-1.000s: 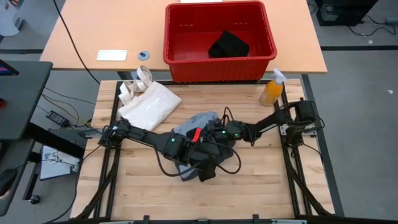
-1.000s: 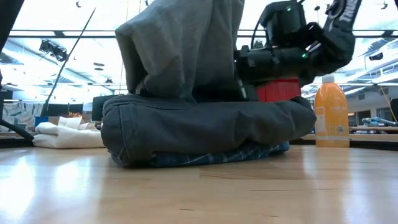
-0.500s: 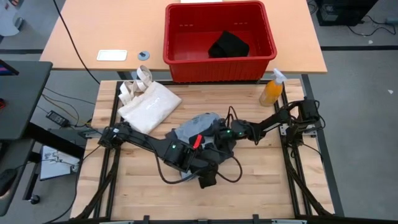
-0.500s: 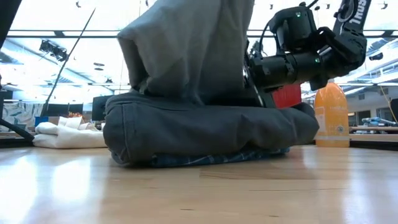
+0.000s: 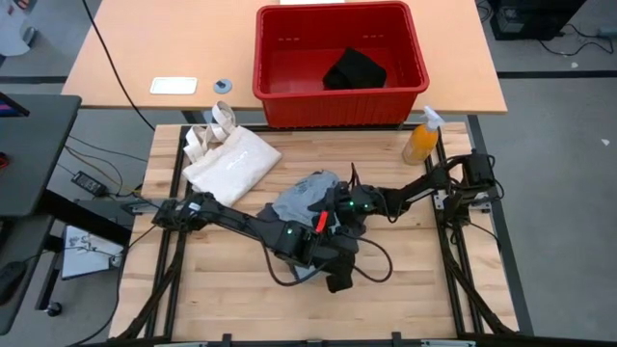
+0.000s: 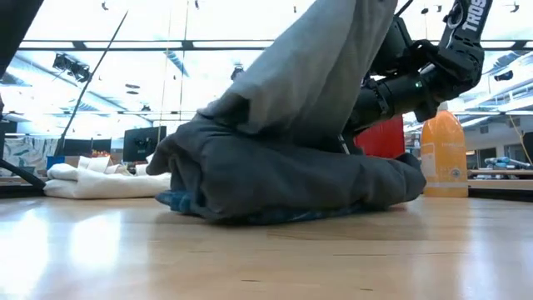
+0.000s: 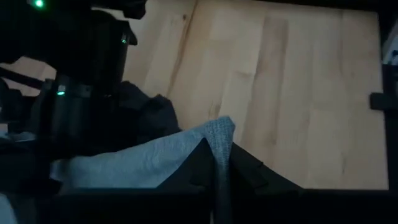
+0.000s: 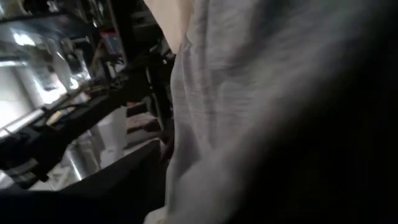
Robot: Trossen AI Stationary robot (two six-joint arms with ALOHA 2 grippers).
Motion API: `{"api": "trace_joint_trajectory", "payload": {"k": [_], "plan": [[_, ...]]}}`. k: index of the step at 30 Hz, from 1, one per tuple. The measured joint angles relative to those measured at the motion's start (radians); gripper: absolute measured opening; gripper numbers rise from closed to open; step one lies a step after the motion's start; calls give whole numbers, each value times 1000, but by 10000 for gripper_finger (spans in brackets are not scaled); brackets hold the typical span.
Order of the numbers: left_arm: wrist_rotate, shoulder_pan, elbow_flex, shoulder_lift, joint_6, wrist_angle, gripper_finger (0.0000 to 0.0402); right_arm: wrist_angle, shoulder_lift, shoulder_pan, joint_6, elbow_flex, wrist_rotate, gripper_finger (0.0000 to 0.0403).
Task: Fold Laundry from Bin
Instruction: Put the light gray t-shirt into the red organizer bin
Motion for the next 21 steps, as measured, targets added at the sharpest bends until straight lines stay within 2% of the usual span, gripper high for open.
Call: {"api": "trace_joint_trajectory", "payload": {"k": [3, 8, 13, 15, 17, 21], "plan": [[9, 12, 0, 0, -44, -3, 52, -27, -1, -13, -44, 0, -31, 258], [116, 15, 5, -24, -87, -22, 123, -43, -1, -30, -80, 0, -96, 136], [139, 15, 11, -116, -134, -63, 194, -39, 0, -54, -138, -1, -163, 28], [136, 16, 11, -155, -147, -96, 212, -20, 0, -64, -172, -2, -208, 18], [91, 15, 11, -196, -178, -159, 220, 16, 1, -75, -183, -2, -262, 24], [-92, -5, 12, -256, -229, -329, 218, 80, -13, -92, -181, -3, -338, 37]]}}
